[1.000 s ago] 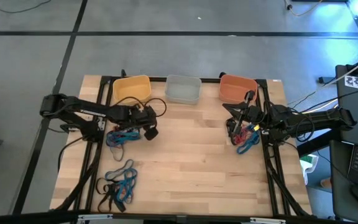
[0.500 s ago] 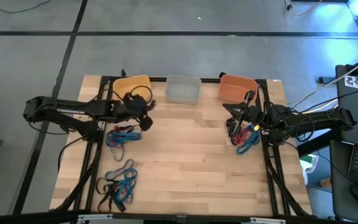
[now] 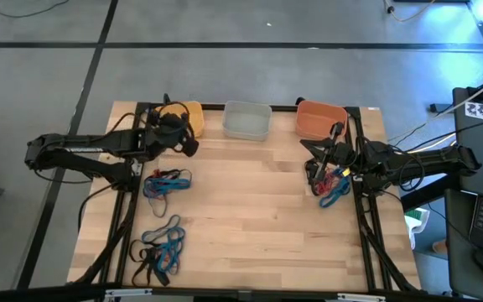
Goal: Sort rubber bands into baskets
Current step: Put the black rubber band into the yellow bin
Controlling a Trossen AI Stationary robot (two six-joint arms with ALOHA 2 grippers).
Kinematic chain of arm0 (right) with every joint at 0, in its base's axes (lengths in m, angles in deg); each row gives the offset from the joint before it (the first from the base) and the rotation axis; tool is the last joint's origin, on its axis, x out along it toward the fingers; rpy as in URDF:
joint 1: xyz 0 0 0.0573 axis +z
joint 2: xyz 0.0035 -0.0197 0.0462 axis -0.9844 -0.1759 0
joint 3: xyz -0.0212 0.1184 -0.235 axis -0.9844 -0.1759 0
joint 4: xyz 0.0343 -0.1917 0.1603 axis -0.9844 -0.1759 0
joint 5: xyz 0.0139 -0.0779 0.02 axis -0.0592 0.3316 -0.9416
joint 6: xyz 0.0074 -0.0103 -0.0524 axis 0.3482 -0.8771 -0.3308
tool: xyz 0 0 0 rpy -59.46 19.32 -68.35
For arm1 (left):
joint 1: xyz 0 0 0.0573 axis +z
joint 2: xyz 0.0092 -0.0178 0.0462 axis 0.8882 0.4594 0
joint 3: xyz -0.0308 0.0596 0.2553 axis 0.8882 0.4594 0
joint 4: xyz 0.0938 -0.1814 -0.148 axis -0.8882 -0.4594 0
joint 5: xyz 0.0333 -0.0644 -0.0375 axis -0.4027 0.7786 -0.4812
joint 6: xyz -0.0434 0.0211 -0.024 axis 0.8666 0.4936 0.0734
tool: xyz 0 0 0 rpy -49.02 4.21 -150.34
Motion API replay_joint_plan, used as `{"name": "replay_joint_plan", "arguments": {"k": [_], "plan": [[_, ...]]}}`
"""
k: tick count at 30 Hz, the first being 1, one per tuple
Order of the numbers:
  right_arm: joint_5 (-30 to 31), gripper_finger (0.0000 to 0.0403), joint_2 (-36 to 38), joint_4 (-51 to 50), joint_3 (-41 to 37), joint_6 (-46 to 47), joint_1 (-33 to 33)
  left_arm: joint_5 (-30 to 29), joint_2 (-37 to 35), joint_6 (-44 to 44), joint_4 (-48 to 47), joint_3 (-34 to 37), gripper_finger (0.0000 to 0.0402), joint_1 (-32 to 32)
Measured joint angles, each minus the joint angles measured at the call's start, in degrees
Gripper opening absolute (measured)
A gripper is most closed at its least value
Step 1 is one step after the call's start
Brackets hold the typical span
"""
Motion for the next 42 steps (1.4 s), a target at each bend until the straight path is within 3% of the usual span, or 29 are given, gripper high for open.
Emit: {"name": "replay_joint_plan", "arguments": {"k": [18,22,33,42], "plan": [[0.00,0.0014,0.00,-0.02,-0.02,0.00,-0.01,0.08,8.97,-0.71,-0.31,0.11,0.0021,18.48],[0.00,0.0014,0.00,-0.11,-0.02,0.00,-0.02,3.28,11.68,-1.55,-0.31,0.11,0.0029,20.80],[0.00,0.0014,-0.02,-1.35,-0.04,0.00,0.00,14.98,15.97,-0.52,-2.56,0.11,0.0129,23.41],[-0.01,0.0014,-0.02,-1.28,-0.04,0.00,-0.01,16.70,14.43,-0.16,-7.12,0.11,0.0146,21.13]]}}
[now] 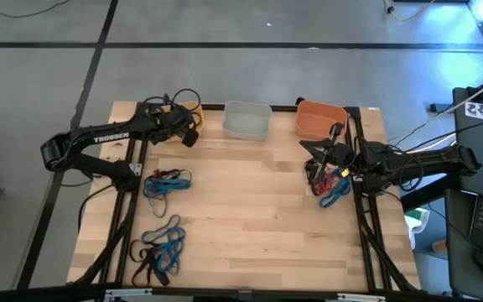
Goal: Sort rubber bands into baskets
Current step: Put the black rubber band into the yellow bin
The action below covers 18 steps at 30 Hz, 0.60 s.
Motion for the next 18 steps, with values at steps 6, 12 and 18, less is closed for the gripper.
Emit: {"name": "replay_joint_plan", "arguments": {"k": [6,12,18], "plan": [[0.01,0.0014,0.00,0.14,0.00,0.00,0.00,3.66,-1.74,-0.03,0.06,0.00,0.0135,-4.96],[-0.01,0.0014,0.01,0.32,0.00,0.00,0.01,6.20,-1.86,0.03,0.01,0.00,0.0131,-11.23],[-0.01,0.0014,0.01,0.35,0.00,0.00,0.00,6.99,-1.86,-0.73,-0.83,0.00,0.0131,-17.37]]}}
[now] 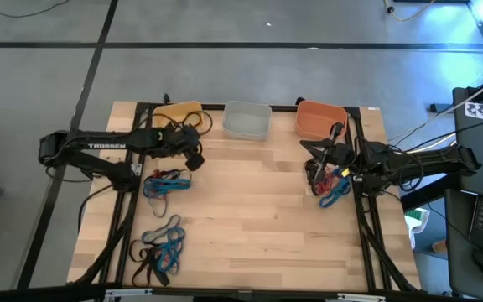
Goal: Sort rubber bands into baskets
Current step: Put the black rubber band into the yellow bin
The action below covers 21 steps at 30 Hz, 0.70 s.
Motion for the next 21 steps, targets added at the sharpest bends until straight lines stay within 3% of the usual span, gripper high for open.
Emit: {"name": "replay_joint_plan", "arguments": {"k": [8,15,21], "plan": [[0.00,0.0014,-0.01,0.01,0.00,0.00,-0.01,5.51,0.00,-3.01,-2.56,0.00,0.0131,-4.98],[0.00,0.0014,-0.01,0.01,0.00,0.00,0.01,10.47,0.00,-2.88,-10.52,0.00,0.0131,-6.91],[0.00,0.0014,0.01,0.03,0.00,0.00,-0.01,10.67,0.00,-1.28,-11.69,1.93,0.0131,-7.95]]}}
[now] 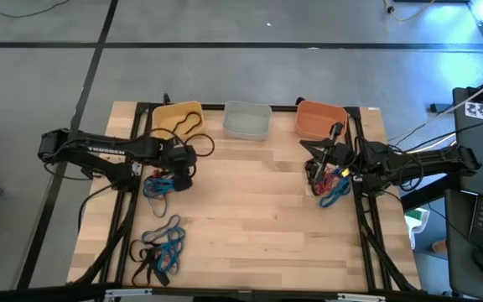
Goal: Sort rubber bands into baskets
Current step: Put the black rubber band into the yellow bin
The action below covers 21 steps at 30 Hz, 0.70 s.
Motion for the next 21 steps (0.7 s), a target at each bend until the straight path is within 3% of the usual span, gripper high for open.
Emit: {"name": "replay_joint_plan", "arguments": {"k": [10,21], "plan": [[-0.02,0.0014,-0.01,0.06,0.00,0.00,0.02,1.04,1.54,0.42,1.71,2.20,0.0131,0.00],[-0.02,0.0014,0.00,-0.01,0.00,0.02,0.02,1.02,12.21,0.20,1.78,2.20,0.0131,0.21]]}}
